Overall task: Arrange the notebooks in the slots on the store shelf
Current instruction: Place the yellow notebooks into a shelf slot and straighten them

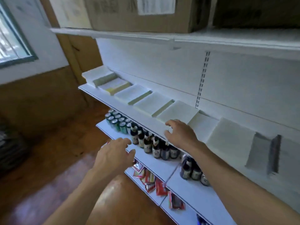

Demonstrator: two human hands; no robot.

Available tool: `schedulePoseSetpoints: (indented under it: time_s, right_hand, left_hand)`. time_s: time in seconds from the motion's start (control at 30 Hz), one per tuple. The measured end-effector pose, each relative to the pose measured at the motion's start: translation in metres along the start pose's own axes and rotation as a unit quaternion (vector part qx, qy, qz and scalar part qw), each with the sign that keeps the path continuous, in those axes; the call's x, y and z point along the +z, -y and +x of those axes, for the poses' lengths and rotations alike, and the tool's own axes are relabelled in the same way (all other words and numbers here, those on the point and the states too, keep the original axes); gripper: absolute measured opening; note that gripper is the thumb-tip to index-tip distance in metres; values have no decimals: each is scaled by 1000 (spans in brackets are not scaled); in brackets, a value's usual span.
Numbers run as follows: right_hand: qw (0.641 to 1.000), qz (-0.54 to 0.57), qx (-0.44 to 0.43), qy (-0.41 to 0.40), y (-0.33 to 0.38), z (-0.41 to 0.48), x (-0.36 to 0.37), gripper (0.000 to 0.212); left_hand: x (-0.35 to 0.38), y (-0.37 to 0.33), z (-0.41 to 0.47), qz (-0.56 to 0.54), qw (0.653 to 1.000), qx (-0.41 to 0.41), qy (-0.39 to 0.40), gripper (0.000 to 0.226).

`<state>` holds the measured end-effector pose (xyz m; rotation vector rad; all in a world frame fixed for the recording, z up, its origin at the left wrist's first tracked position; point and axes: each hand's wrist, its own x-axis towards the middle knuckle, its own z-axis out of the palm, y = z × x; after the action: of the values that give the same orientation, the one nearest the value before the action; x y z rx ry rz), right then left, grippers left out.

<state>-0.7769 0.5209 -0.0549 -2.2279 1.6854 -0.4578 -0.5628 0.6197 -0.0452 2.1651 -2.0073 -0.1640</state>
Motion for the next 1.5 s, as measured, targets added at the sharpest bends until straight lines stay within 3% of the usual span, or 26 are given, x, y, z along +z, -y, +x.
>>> schedulePoseSetpoints:
  time_s: [0.17, 0.37, 0.67, 0.83, 0.97, 1.27, 1.5]
  right_hand:
    - [998, 29, -41, 38, 86, 63, 43, 44]
    - [996, 31, -72, 41, 135, 162, 89, 42]
    - [993, 101, -34, 55, 187, 367, 161, 40]
    - [987, 157, 14, 38, 218, 447, 176, 43]
    - [955, 277, 107, -16, 233, 485, 193, 56]
    - [915, 270, 259, -152, 243, 525, 231, 54]
    - [863, 272, 375, -200, 263, 537, 259, 61]
  left_hand:
    - [-10, 88, 22, -31, 997, -71, -21, 39]
    - [2, 169, 93, -35, 995, -93, -33, 39]
    - [-4, 285, 284, 17, 997, -76, -3, 29]
    - [-9, 322, 369, -21, 997, -72, 5, 39]
    - [-8, 333, 437, -43, 999, -2, 9, 38]
    - [8, 340, 580, -73, 970, 221, 68, 40]
    - [46, 368, 633, 27, 911, 391, 125, 82]
